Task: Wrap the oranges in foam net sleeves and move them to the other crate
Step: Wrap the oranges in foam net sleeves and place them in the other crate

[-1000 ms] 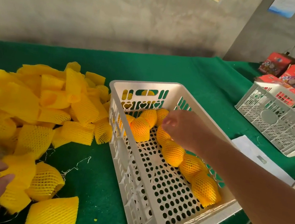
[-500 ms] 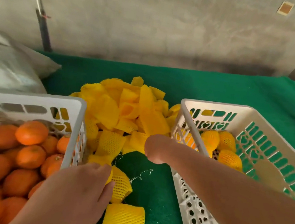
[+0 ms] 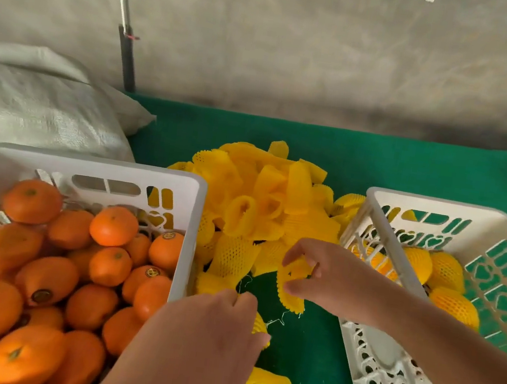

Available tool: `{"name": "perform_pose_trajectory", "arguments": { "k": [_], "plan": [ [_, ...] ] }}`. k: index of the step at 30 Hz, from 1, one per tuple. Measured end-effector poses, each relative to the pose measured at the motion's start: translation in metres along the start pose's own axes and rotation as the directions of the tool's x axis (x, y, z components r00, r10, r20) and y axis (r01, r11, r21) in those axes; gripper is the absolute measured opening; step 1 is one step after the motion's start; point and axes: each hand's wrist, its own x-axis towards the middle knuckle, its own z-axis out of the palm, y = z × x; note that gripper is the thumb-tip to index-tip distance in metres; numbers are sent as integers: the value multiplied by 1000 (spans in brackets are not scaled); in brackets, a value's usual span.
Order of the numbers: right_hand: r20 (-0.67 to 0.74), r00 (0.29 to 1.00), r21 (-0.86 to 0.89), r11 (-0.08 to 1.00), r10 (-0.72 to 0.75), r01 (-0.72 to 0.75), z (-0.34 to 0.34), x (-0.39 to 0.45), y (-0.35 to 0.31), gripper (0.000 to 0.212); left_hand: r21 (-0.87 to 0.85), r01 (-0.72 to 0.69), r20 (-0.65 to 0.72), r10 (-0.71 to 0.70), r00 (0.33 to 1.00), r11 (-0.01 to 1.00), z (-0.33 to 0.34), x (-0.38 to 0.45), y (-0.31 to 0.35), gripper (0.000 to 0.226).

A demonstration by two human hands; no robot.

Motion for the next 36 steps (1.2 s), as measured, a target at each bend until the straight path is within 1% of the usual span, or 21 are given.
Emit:
{"name": "perform_pose_trajectory", "arguments": {
  "k": [2,4,6,8,11,12,13,14,15,16,17,18,19,20,22,24,27,29,33,34,36],
  "plan": [
    [-1,998,199,978,-68,67,4,-22,-8,20,-49,15,-42,-17,999,999,-1,0,-1,56],
    [-7,993,352,930,-114,109,14,-32,-16,15,-89,35,-53,-40,998,995,-1,-3,0,65],
    [-40,986,448,879,-165,165,24,-34,-22,16,-124,51,-71,-60,996,991,-7,-7,3,67],
    [-107,967,462,849,-233,256,33,-34,-27,17,-130,61,-124,-77,989,990,-7,-11,5,57],
    [-155,935,402,844,-317,353,39,-38,-29,14,-166,135,-154,-161,975,977,-5,-12,8,25],
    [-163,929,352,860,-333,370,40,-39,-27,15,-160,151,-172,-178,969,976,-4,-12,6,26],
    [-172,925,281,884,-337,374,39,-39,-22,18,-132,160,-180,-182,967,978,-3,-10,4,41],
    [-176,927,207,908,-331,363,38,-38,-15,22,-78,153,-148,-163,975,985,-2,-10,1,53],
    [-175,933,143,929,-315,341,35,-37,-9,25,-50,139,-100,-143,985,989,-4,-8,1,55],
    [-168,941,91,946,-293,310,32,-36,-4,27,-29,132,-79,-134,988,991,-4,-8,0,47],
    [-154,951,49,959,-269,279,30,-35,0,26,34,125,-77,-122,990,992,-4,-9,0,34],
    [-139,957,19,965,-256,261,30,-36,3,24,89,122,-47,-118,992,989,-7,-7,3,28],
    [-126,957,-9,965,-259,260,30,-37,3,22,122,110,-16,-108,994,986,-7,-5,3,27],
    [-123,952,-37,960,-282,279,32,-39,1,21,115,119,-34,-116,993,986,-7,-5,3,23],
    [-129,923,-78,931,-363,356,35,-42,-6,26,14,152,-137,-149,979,988,-6,-7,4,13],
    [-132,879,-92,889,-458,449,33,-45,-15,37,-68,187,-184,-197,963,980,-2,-9,2,20],
    [-94,824,-150,826,-559,544,28,-51,-23,49,-91,238,-196,-251,948,967,-1,-9,0,27],
    [-68,808,-174,804,-586,569,26,-54,-26,50,-99,241,-216,-258,942,965,0,-9,0,27],
    [-38,813,-176,804,-582,568,26,-54,-24,46,-83,250,-231,-263,937,965,0,-9,1,27],
    [-21,813,-185,802,-581,568,26,-52,-22,48,-87,239,-232,-253,939,967,1,-9,1,26],
    [-15,821,-179,809,-571,560,28,-49,-18,58,-117,217,-222,-239,945,969,1,-9,-1,23]
  ]
}}
